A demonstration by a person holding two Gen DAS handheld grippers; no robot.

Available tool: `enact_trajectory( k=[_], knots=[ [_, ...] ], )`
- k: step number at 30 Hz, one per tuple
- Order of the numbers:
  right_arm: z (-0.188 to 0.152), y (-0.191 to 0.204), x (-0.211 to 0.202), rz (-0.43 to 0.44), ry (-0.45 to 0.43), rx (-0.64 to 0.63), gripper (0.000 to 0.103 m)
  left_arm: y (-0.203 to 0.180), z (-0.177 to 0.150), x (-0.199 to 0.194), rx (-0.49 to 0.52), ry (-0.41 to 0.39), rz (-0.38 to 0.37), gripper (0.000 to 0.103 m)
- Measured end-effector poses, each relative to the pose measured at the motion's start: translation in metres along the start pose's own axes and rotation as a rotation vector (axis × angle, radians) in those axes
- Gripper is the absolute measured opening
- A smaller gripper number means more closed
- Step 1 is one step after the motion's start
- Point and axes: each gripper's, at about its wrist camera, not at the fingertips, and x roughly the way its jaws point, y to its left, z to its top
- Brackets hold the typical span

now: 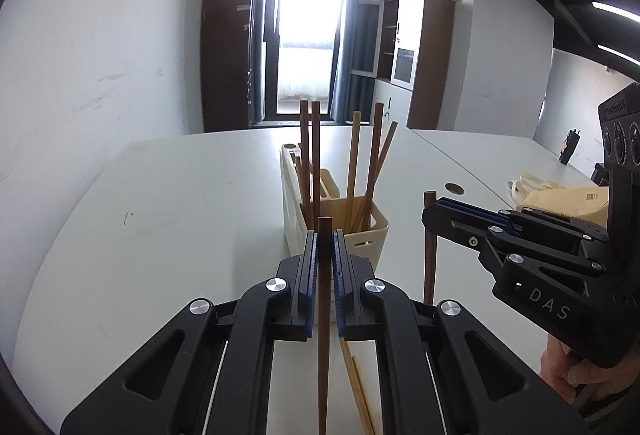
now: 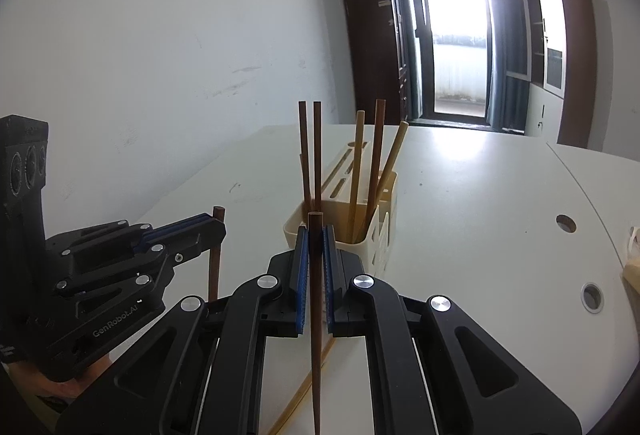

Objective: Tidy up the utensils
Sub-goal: 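Lift both held brown chopsticks upright and carry them over the cream holder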

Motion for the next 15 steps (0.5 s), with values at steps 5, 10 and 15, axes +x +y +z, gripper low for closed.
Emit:
enact_trajectory(
  k=[5,10,15],
  knots=[
    [0.008,-0.002,-0.002,0.012,-0.033,0.001,0.008,-0.005,0.012,-0.005,-0.003,-0.046,-0.006,0.007],
    [0.011,-0.005,-0.007,0.005,-0.079,0.000,0.008,-0.007,0.022,-0.009,0.000,-0.095,-0.028,0.007],
    [0.018,-0.015,-0.008,-0.012,-0.113,0.006,0.008,-0.009,0.030,-0.003,-0.001,-0.112,-0.065,0.007]
  ],
)
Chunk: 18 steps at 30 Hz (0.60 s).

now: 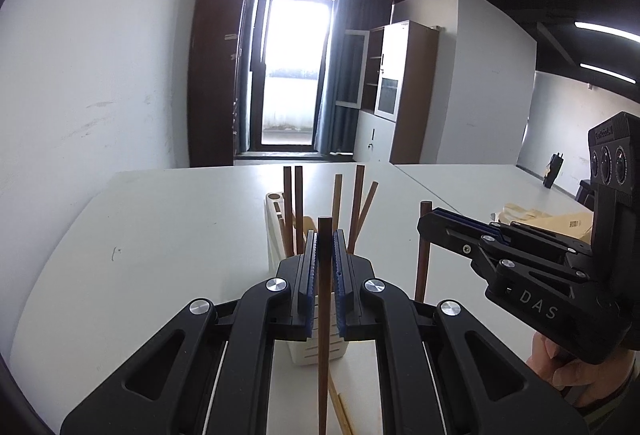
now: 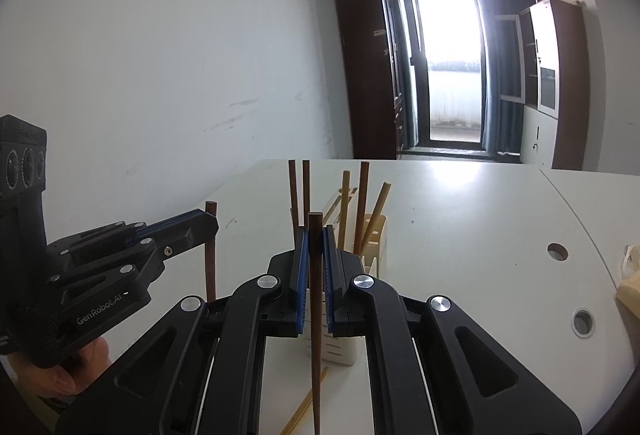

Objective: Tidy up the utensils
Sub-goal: 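Lift both held brown chopsticks upright and carry them over the cream holder, then lower both held chopsticks into the cream holder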

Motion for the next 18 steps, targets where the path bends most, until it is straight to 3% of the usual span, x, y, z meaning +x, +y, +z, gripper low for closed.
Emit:
enact_trajectory(
  k=[6,12,18],
  knots=[
    [0.009,-0.009,0.005,0.016,-0.050,0.006,0.008,-0.004,0.009,0.004,0.008,-0.040,-0.013,0.007],
    [0.018,-0.013,0.005,0.050,-0.101,0.016,0.008,-0.010,0.021,-0.018,0.018,-0.179,0.017,0.007],
    [0.024,-0.009,-0.005,0.076,-0.235,-0.006,0.008,-0.020,0.028,-0.026,0.064,-0.270,0.005,0.007]
  ],
)
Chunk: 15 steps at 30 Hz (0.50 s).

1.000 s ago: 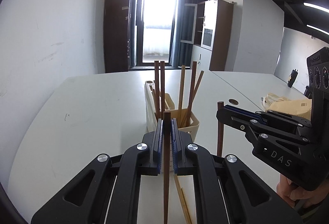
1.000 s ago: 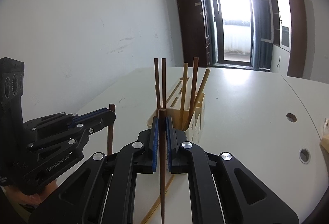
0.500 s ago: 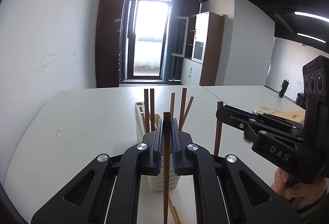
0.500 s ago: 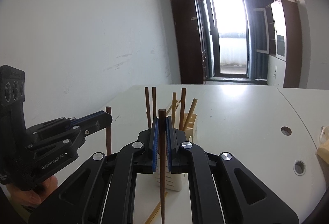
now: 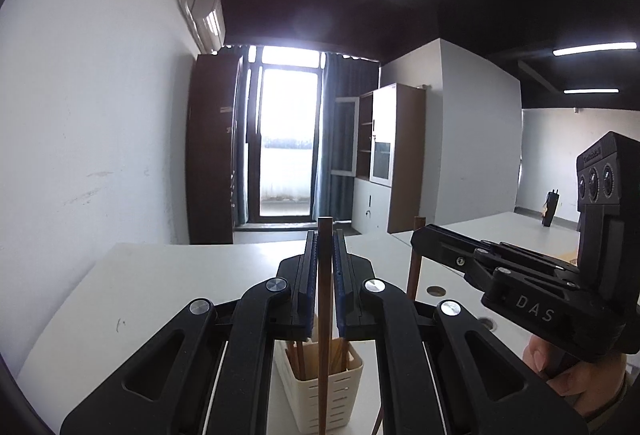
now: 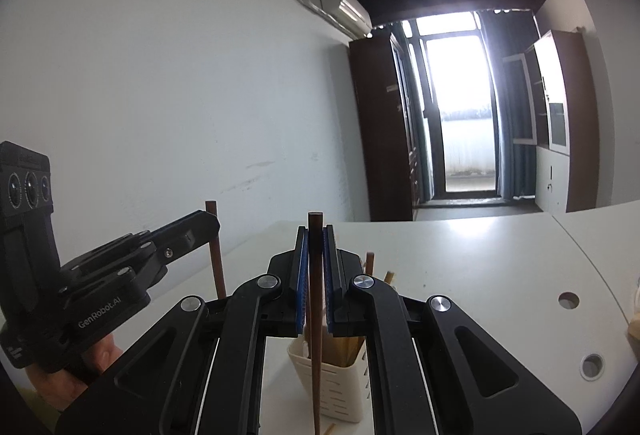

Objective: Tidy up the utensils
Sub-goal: 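Lower both held chopsticks into the cream holder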

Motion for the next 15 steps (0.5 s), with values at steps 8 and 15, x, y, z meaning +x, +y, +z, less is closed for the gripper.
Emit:
enact_trajectory(
  k=[8,15],
  knots=[
    [0.000,0.000,-0.015,0.034,-0.160,0.014,0.008,0.004,0.005,-0.010,-0.033,-0.170,0.045,0.007],
    [0.000,-0.002,-0.029,0.055,-0.319,0.028,0.008,0.018,0.007,-0.042,-0.161,-0.393,0.073,0.007]
  ],
)
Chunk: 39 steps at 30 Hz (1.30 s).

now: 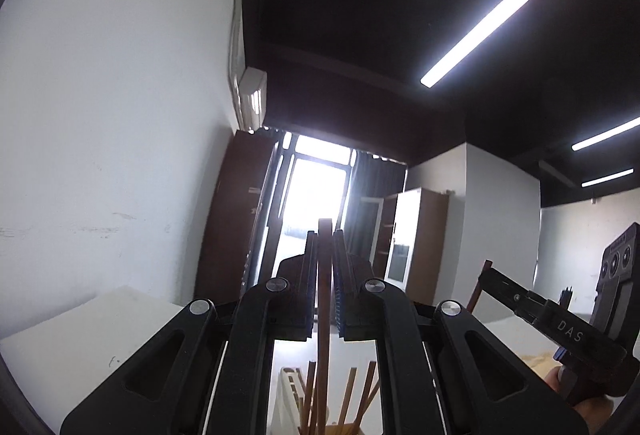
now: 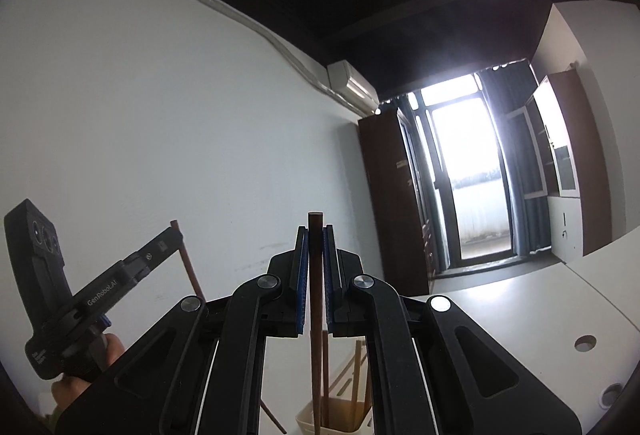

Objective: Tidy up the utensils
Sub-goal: 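Lower both held chopsticks into the cream holder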

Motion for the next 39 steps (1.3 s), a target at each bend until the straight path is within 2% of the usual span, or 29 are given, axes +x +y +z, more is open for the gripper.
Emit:
enact_trajectory(
  k=[4,6,12,20,24,29,31,39],
  knots=[
    [0.001,-0.002,0.001,-0.008,-0.059,-0.008,0.008,0.000,-0.002,-0.001,-0.022,-0.065,-0.021,0.007],
    [0.000,-0.005,0.004,-0.015,-0.074,-0.003,0.008,-0.005,-0.005,0.005,0.010,-0.084,0.007,0.007],
    [-0.009,-0.007,0.028,-0.037,-0.032,-0.019,0.008,-0.002,-0.021,0.039,0.013,0.026,-0.015,0.007],
    [-0.025,-0.013,0.049,-0.059,0.107,-0.040,0.008,-0.009,-0.057,0.070,0.123,0.245,-0.061,0.007],
    [-0.036,-0.010,0.052,-0.069,0.171,-0.059,0.008,-0.006,-0.066,0.076,0.138,0.311,-0.086,0.007],
    [-0.043,-0.010,0.051,-0.082,0.221,-0.069,0.008,0.001,-0.073,0.074,0.147,0.343,-0.093,0.007],
    [-0.045,-0.011,0.052,-0.093,0.237,-0.067,0.008,0.005,-0.073,0.071,0.141,0.337,-0.118,0.007],
    [-0.050,-0.010,0.055,-0.110,0.276,-0.071,0.008,0.011,-0.083,0.070,0.159,0.362,-0.106,0.007]
  ],
)
